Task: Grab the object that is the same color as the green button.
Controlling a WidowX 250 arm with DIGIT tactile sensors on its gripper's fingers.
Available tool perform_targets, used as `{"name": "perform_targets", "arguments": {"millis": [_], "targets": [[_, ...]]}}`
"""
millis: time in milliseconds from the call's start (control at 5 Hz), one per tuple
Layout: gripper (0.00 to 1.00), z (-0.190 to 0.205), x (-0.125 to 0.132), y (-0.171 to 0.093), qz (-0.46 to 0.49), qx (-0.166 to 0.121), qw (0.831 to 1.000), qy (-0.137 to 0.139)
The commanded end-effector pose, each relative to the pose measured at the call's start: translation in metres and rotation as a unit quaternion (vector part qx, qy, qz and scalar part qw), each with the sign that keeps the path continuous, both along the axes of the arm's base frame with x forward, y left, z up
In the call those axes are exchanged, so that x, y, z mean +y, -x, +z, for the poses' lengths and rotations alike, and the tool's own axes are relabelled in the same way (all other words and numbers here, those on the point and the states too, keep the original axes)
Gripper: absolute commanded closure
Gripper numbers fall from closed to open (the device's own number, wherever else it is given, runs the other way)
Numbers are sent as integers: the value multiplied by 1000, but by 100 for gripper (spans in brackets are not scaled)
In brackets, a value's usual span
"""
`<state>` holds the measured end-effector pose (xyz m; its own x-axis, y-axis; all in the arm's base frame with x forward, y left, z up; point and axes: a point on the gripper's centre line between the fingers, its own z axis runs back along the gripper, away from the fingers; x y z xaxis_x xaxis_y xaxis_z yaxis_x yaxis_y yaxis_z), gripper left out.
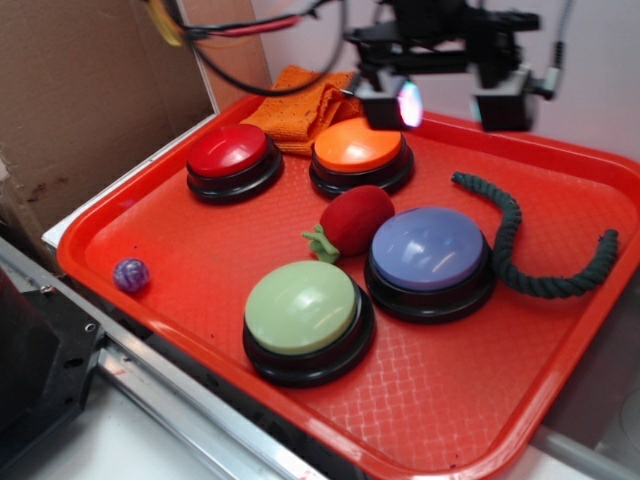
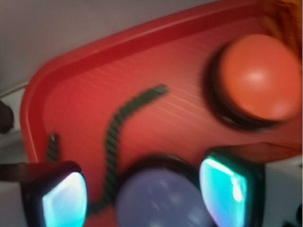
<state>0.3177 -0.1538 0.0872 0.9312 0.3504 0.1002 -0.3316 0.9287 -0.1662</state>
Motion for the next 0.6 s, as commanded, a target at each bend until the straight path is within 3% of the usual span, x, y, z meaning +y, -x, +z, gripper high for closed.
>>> {"name": "perform_targets", "arguments": {"millis": [0,400], "targets": [[0,-13,-14,-34,-25,-12,1000,6],[0,-47,-23,-33,-42,13,999,-13]]}}
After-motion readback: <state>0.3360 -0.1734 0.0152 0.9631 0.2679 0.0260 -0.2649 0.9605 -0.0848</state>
